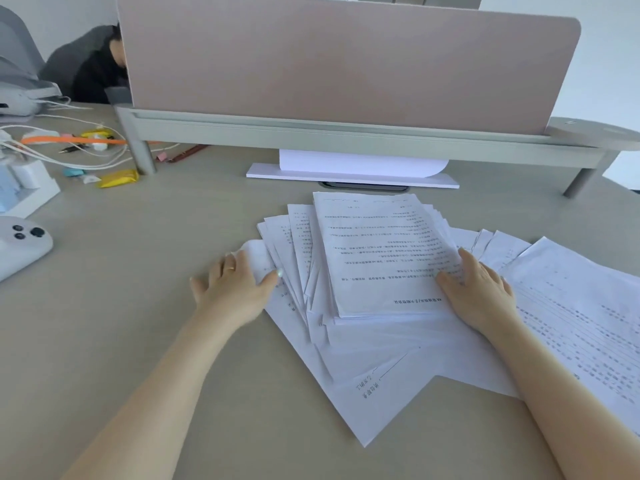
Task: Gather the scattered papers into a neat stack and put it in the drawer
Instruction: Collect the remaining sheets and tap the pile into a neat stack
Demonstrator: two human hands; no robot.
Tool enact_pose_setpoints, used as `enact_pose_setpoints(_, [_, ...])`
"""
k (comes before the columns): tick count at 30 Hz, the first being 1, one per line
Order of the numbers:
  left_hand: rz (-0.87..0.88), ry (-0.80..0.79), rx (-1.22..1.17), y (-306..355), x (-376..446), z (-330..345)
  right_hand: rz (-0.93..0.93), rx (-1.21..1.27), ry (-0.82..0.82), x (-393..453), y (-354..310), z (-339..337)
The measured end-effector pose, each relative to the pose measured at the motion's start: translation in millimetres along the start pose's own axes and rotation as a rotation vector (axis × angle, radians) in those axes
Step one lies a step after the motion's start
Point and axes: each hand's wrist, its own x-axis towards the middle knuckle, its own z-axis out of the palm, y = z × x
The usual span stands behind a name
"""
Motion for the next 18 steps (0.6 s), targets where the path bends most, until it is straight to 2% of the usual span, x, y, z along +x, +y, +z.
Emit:
enact_pose_setpoints(3, [0.079, -0.001, -0.179, 16.0, -6.6, 8.3, 0.0, 0.003, -0.01, 0.4, 1.1, -0.1])
enact_pose_setpoints(8, [0.145, 0.008, -0.928, 34.5, -20.3, 2.2, -0.019, 0.006, 0.0, 0.1, 1.0, 0.5])
enact_pose_setpoints(11, [0.194, 0.04, -1.008, 37.5, -22.1, 10.1, -0.029, 0.005, -0.002, 1.8, 1.9, 0.1])
enact_pose_setpoints(13, [0.132, 0.058, -1.035, 35.2, -18.0, 14.5, -0.037, 0.007, -0.017, 2.0, 2.4, 0.0])
enact_pose_setpoints(15, [0.053, 0.041, -1.126, 35.0, -14.2, 9.2, -0.064, -0.002, -0.047, 2.7, 0.8, -1.7])
enact_pose_setpoints(18, [0.035, -0.061, -1.198, 36.6, -2.7, 1.2, -0.143, -0.042, -0.089, 2.9, -3.3, -2.0])
